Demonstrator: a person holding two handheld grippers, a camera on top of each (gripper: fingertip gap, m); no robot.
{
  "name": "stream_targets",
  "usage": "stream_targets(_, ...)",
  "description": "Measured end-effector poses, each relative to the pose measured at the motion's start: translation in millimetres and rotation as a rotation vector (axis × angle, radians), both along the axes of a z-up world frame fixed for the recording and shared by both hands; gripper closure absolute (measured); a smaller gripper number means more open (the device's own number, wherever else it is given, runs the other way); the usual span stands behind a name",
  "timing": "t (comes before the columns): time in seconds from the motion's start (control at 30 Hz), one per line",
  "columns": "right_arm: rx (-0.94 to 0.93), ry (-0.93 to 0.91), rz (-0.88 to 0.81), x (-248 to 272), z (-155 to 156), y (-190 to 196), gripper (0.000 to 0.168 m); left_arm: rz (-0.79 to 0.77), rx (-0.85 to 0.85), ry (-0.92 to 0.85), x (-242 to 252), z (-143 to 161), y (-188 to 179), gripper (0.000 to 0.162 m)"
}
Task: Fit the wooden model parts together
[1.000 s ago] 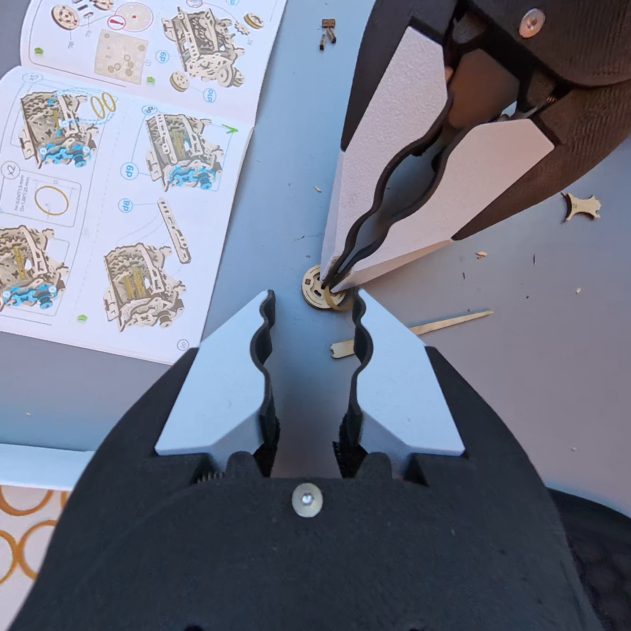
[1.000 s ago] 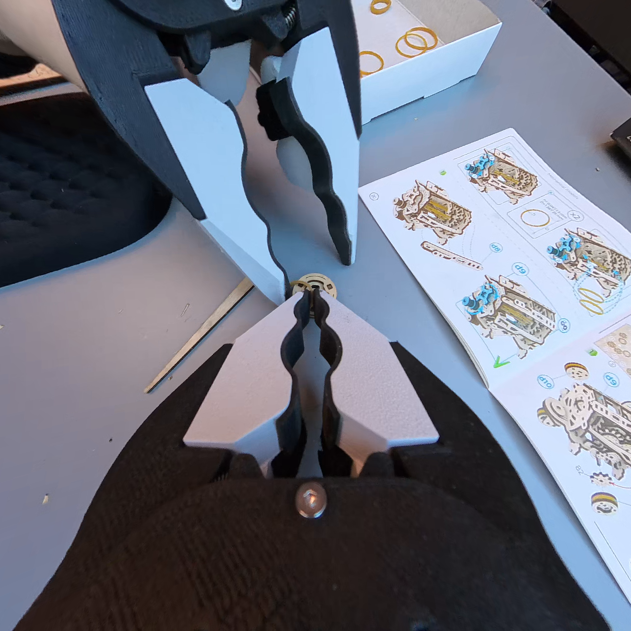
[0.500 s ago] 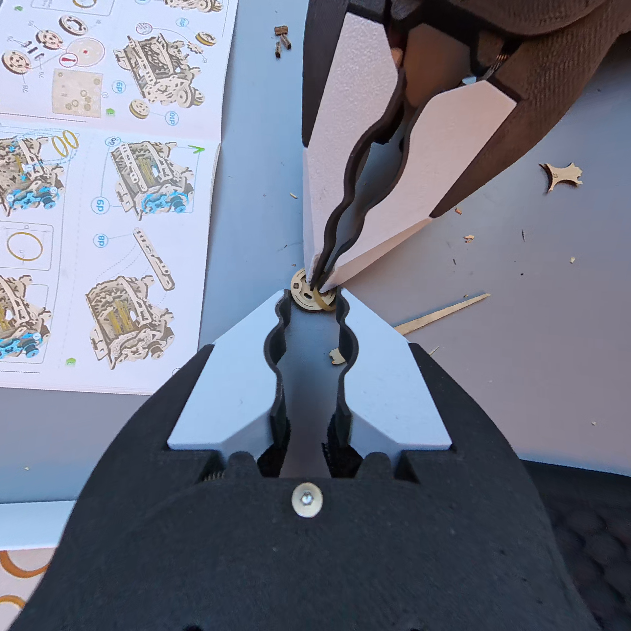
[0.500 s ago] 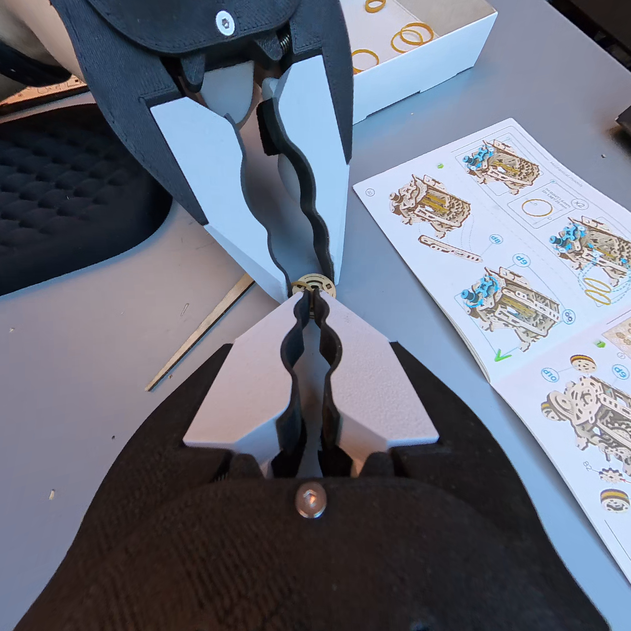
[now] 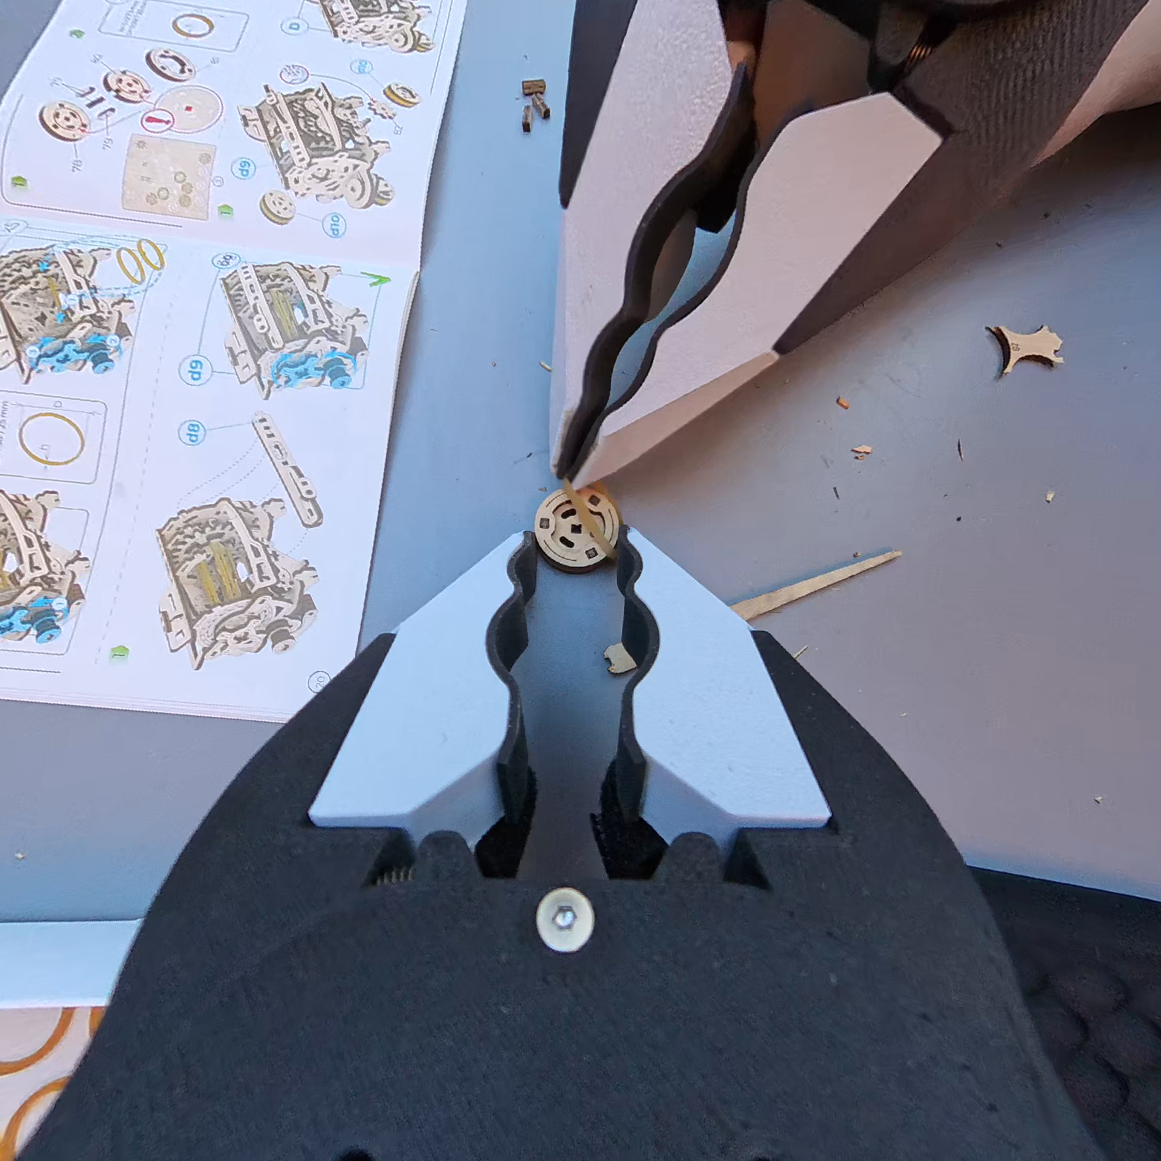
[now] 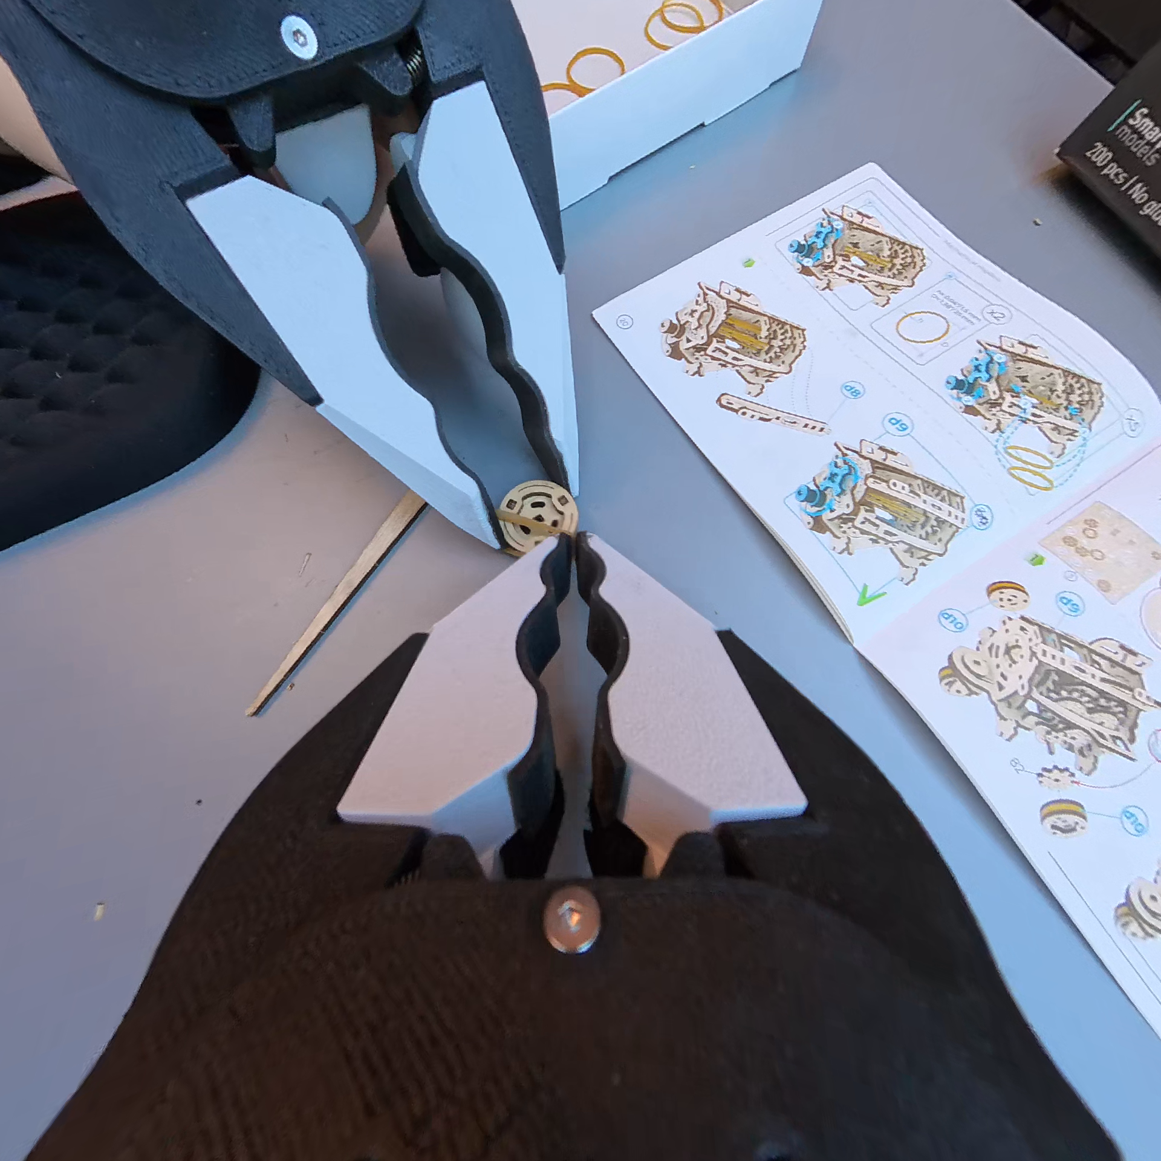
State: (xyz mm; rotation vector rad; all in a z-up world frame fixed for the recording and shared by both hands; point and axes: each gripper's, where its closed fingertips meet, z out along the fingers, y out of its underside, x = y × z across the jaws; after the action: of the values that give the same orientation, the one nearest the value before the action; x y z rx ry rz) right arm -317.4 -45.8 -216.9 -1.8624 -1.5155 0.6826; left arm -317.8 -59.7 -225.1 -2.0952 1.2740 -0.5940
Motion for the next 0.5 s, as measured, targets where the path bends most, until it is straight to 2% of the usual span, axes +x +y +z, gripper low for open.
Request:
stream_targets(0.27,-0.019,-0.015,-0.023,0.1,-3.2,6.5,0.168,-0.003,0.006,0.001,-0.4,-0.4,0.4,0.138)
stream_targets(0.5,0.02,-0.05,0.038,-10.4,-3.3,9.9,0.168,-0.008,0.022,0.025,-0.5,-0.9,0.4,0.138)
